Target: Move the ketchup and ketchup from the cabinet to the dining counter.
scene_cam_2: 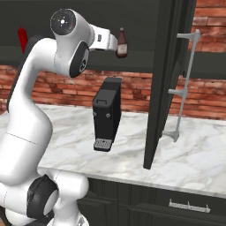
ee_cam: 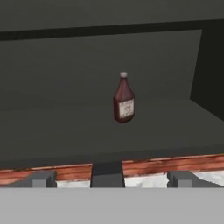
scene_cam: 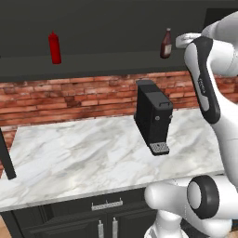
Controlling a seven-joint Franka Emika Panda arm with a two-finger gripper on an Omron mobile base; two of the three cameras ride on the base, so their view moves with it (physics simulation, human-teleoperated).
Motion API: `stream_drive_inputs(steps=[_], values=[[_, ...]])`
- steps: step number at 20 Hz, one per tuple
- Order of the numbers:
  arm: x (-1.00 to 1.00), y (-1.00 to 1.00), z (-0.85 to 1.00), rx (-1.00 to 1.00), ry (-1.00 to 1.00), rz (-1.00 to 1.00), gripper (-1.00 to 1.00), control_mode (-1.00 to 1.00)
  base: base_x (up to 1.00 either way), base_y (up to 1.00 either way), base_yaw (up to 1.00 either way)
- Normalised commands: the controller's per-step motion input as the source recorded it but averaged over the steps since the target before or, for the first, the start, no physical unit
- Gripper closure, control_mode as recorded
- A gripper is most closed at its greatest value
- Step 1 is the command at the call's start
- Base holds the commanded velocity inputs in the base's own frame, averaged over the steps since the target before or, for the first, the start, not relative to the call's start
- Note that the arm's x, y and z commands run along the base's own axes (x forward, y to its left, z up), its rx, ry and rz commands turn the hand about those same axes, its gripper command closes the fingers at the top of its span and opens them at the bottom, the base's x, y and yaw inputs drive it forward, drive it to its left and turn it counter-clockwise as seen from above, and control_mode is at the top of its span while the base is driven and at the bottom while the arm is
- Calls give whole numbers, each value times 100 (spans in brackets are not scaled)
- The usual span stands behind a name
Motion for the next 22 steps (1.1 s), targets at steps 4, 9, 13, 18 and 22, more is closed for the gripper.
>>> stream_drive_inputs(steps=[4,9,13,18,22], values=[[32,-1,0,0,0,0,-100,-100,0,0,0],[39,-10,0,0,2,0,-100,-100,0,0,0],[34,-21,0,0,6,0,-100,-100,0,0,0],[36,-8,0,0,2,0,-100,-100,0,0,0],[26,0,-2,0,0,0,-100,-100,0,0,0]])
